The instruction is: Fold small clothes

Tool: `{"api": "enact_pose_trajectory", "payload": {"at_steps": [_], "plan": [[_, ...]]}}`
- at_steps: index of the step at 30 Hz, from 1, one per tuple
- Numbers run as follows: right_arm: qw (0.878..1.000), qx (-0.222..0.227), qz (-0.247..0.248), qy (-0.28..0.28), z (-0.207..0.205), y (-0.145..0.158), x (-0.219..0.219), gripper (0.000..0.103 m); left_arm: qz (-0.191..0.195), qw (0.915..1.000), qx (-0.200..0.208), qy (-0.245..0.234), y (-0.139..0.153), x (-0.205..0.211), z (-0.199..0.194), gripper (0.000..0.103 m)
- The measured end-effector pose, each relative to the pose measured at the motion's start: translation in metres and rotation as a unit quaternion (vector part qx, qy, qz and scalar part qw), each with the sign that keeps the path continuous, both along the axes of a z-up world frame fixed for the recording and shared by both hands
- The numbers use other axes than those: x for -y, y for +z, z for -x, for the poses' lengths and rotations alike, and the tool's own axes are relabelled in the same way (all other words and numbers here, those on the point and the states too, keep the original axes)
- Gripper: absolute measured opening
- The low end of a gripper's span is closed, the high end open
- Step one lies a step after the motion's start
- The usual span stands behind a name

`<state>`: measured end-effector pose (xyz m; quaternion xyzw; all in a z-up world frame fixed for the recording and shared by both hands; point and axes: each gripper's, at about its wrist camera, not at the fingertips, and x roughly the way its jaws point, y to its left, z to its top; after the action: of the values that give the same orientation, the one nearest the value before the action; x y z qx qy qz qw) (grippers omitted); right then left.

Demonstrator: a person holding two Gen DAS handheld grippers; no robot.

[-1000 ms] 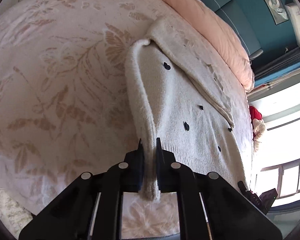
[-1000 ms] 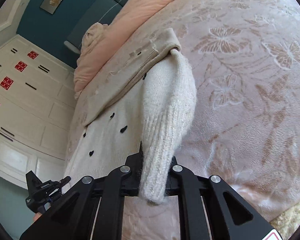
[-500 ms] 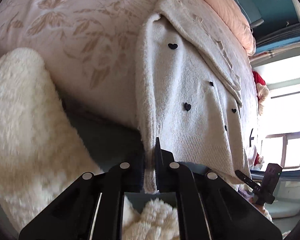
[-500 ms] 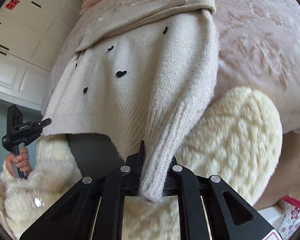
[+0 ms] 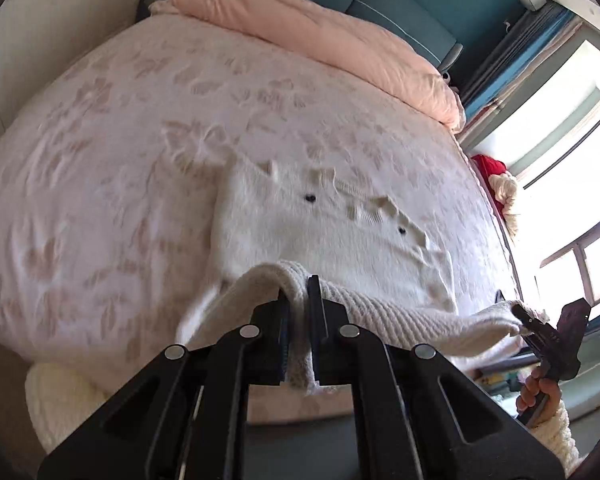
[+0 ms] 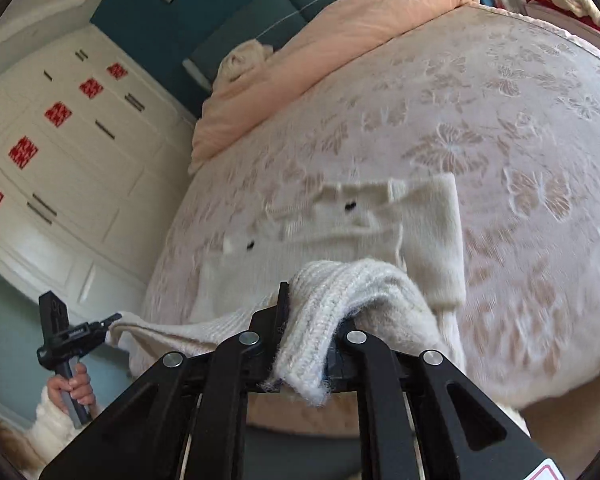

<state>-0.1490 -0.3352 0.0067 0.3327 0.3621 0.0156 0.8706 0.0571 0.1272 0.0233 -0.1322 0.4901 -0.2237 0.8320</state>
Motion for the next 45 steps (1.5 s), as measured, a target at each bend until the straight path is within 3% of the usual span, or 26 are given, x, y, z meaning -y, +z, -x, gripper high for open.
{"api": "enact_pose_trajectory", "payload": {"at_steps": [2, 5, 7, 8, 10, 13, 15, 19, 24, 26, 27, 28, 29, 31, 34, 38, 40, 45], "plan": [[0.999, -0.016, 0.008, -0.035, -0.047, -0.022, 0.009, 0.016, -0.002, 0.9996, 0.013, 0.024, -0.016, 0.020, -0.039, 0.011], [0.996, -0.048, 0.009, -0.071, -0.088, -0.056, 0.018, 0.021, 0.017, 0.9982, -0.003, 0.057, -0.053, 0.036, -0.082, 0.017], [0.994, -0.045, 0.014, -0.101, -0.089, -0.061, 0.022, 0.032, -0.006, 0.9964, -0.007, 0.085, -0.072, 0.038, -0.095, 0.036], [0.993, -0.032, 0.013, -0.113, -0.084, -0.059, 0.023, 0.037, -0.021, 0.9955, -0.002, 0.093, -0.077, 0.037, -0.098, 0.039], [0.990, -0.010, 0.025, -0.137, -0.069, -0.052, 0.026, 0.059, -0.031, 0.9949, 0.013, 0.095, -0.080, 0.030, -0.096, 0.051], [0.988, -0.011, 0.071, -0.139, -0.052, -0.048, 0.026, 0.066, -0.040, 0.9947, 0.026, 0.091, -0.080, 0.019, -0.090, 0.070], [0.986, -0.050, 0.107, -0.117, -0.056, -0.058, 0.025, 0.066, -0.046, 0.9949, 0.016, 0.089, -0.088, 0.016, -0.090, 0.072], [0.983, -0.102, 0.118, -0.097, -0.080, -0.085, 0.029, 0.067, -0.049, 0.9963, -0.029, 0.064, -0.114, 0.031, -0.104, 0.072], [0.979, -0.141, 0.123, -0.078, -0.111, -0.108, 0.027, 0.068, -0.077, 0.9960, -0.036, 0.027, -0.131, 0.066, -0.114, 0.071], [0.979, -0.148, 0.118, -0.070, -0.116, -0.113, 0.024, 0.067, -0.097, 0.9944, -0.041, 0.003, -0.138, 0.079, -0.115, 0.056], [0.979, -0.153, 0.121, -0.063, -0.118, -0.115, 0.021, 0.056, -0.104, 0.9934, -0.049, -0.009, -0.141, 0.083, -0.116, 0.034], [0.979, -0.154, 0.123, -0.053, -0.119, -0.115, 0.017, 0.023, -0.104, 0.9928, -0.057, -0.017, -0.143, 0.085, -0.115, 0.021], [0.979, -0.156, 0.126, -0.044, -0.119, -0.114, 0.014, 0.016, -0.098, 0.9930, -0.063, -0.019, -0.143, 0.084, -0.115, 0.010], [0.982, -0.134, 0.123, -0.045, -0.113, -0.099, 0.012, 0.011, -0.075, 0.9960, -0.048, -0.007, -0.127, 0.077, -0.112, 0.010], [0.989, -0.063, 0.119, -0.056, -0.102, -0.048, 0.016, 0.010, -0.029, 0.9994, -0.015, 0.004, -0.085, 0.068, -0.113, 0.009], [0.986, 0.003, 0.137, -0.090, -0.100, 0.006, 0.033, 0.006, -0.026, 0.9988, 0.036, 0.021, -0.041, 0.070, -0.130, 0.009], [0.984, -0.022, 0.139, -0.105, -0.113, -0.008, 0.051, 0.006, -0.036, 0.9985, 0.028, 0.031, -0.048, 0.074, -0.147, 0.010], [0.977, -0.161, 0.101, -0.094, -0.145, -0.112, 0.072, 0.007, -0.102, 0.9912, -0.071, 0.046, -0.138, 0.091, -0.169, 0.014]]}}
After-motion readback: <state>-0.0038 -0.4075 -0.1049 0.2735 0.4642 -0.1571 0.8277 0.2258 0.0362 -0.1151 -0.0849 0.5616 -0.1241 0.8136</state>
